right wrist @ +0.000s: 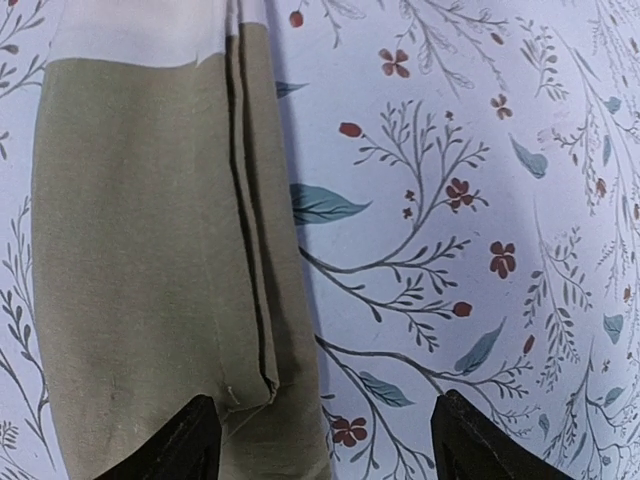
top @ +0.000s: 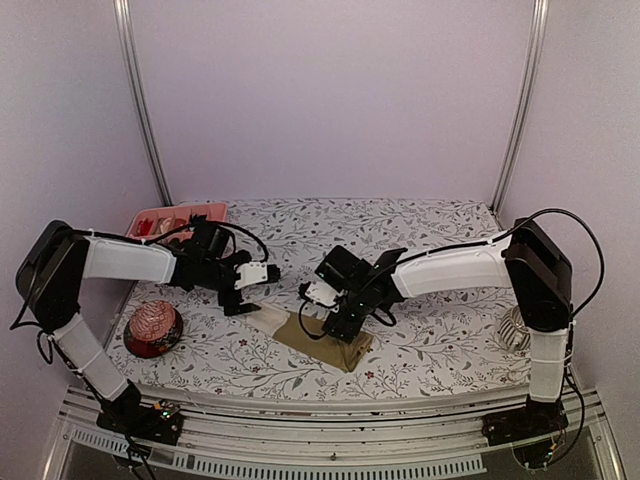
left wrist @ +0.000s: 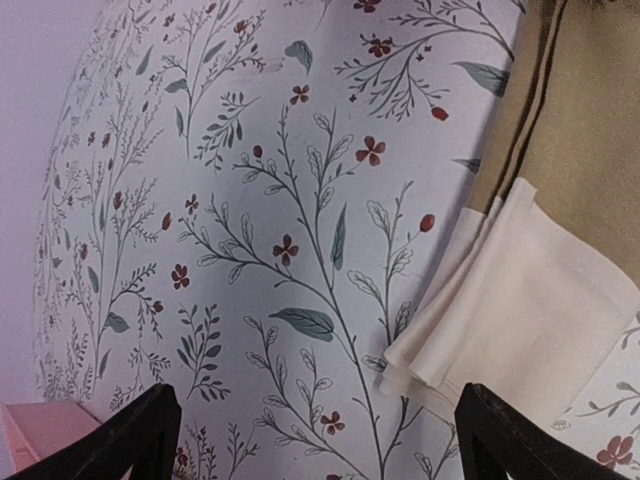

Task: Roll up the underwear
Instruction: Fold the underwear at the center of the board, then rotate the underwear at the center of the board.

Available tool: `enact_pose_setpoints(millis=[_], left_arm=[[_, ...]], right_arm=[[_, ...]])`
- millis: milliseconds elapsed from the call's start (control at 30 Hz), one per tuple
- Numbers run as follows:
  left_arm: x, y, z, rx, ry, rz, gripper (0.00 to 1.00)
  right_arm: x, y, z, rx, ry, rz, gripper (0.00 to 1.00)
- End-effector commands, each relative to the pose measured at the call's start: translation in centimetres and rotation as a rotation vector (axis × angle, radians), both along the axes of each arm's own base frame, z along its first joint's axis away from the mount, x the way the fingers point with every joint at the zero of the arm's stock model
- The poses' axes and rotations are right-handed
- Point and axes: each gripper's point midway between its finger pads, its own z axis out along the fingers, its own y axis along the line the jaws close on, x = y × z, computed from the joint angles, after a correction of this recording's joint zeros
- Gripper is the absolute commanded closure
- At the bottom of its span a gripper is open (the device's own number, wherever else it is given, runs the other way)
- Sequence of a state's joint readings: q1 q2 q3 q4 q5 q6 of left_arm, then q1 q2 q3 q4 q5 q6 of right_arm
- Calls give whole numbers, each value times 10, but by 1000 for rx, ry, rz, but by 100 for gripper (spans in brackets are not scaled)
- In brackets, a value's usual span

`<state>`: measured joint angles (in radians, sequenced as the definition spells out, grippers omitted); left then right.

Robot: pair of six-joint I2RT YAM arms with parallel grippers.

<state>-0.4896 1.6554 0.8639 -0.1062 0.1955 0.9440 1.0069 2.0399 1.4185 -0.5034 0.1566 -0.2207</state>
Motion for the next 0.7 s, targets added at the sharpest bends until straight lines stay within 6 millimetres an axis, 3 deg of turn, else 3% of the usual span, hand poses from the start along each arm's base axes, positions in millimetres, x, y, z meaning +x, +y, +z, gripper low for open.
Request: enact_pose_setpoints(millis=[0,133,200,367,433,600,667], left_arm=[[11,4,30,-61,-102,65,1],[20,4,47,-116,-147,135,2],[21,3,48,-133,-146,159,6],[16,-5,27,-102,-131,183,50],[13,-9,18,-89,-118,177,62],[5,-15,6,-80,-95,157,68],[0,-17,7,-89,-87,140,77]], right_arm=[[2,0,47,80,-84,-46,24],[-8,8,62,150,-105,-35,24],[-16,14,63,191,-86,-17,31],[-25,25,47,231,-33,1,72],[-25,28,36,221,-18,0,77],[-20,32,16,178,-7,-3,82],[-20,34,12,173,-4,0,85]])
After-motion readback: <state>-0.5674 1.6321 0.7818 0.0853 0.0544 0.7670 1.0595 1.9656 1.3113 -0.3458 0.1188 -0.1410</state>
